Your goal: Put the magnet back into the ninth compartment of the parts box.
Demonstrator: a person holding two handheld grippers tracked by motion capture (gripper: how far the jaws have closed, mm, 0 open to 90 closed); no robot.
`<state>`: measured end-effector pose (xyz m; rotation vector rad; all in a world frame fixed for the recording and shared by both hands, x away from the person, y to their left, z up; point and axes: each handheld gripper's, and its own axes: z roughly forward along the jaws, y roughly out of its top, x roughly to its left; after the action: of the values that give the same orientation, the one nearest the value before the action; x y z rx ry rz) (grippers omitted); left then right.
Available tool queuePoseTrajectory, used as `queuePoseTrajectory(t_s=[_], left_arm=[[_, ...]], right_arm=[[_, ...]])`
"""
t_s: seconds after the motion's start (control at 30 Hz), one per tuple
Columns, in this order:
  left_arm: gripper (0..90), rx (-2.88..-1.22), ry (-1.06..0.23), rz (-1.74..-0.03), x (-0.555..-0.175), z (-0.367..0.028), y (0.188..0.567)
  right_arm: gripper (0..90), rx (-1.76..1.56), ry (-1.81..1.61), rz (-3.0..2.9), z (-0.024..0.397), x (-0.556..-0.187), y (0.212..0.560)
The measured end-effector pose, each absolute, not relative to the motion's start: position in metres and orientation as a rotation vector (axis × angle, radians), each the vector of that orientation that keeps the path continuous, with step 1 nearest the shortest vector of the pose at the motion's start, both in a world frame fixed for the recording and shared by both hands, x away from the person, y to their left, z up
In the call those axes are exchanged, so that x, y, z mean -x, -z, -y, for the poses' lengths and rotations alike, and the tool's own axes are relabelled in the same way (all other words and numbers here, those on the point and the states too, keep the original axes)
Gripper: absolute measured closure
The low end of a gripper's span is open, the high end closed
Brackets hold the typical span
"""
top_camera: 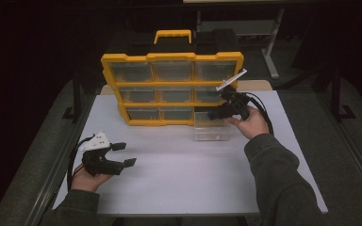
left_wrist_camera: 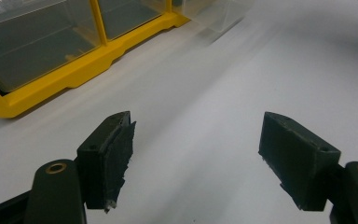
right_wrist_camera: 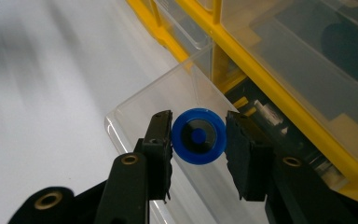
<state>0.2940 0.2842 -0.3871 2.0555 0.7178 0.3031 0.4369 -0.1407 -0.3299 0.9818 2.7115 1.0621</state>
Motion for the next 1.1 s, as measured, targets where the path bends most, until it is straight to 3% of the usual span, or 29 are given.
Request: queuePoseTrajectory(t_s=[1.1], left_arm=[[25.0, -2.049, -0.309, -0.732, -0.295, -0.287, 0.387]], right_arm=[[59.8, -1.002, -1.045, -2.758, 0.139, -0.441, 0.349]])
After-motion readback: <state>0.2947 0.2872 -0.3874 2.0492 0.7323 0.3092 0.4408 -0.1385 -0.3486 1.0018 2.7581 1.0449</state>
